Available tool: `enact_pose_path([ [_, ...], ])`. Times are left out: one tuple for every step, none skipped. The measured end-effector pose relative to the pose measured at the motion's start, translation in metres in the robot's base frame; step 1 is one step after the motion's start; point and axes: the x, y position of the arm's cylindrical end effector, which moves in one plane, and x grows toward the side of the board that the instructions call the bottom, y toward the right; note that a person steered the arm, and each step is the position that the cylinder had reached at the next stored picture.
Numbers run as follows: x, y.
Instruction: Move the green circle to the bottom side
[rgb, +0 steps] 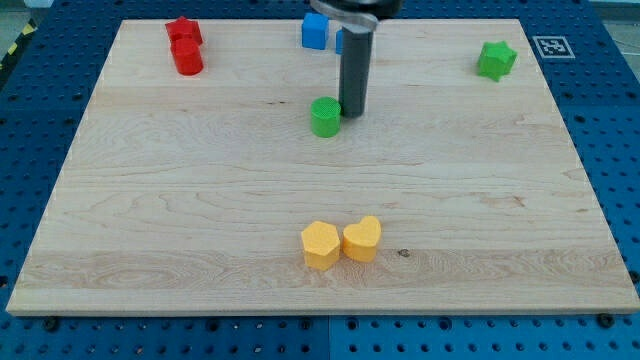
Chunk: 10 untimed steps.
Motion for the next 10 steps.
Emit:
enact_pose_path([
  [-0.019,-0.006],
  [0.026,-0.020],
  [0.044,-0.024],
  [0.044,-0.034],
  [0.037,-0.076],
  [0.072,-0.055],
  [0.076,-0.053],
  [0.027,-0.053],
  [0.043,-0.045],
  [0.077,-0.051],
])
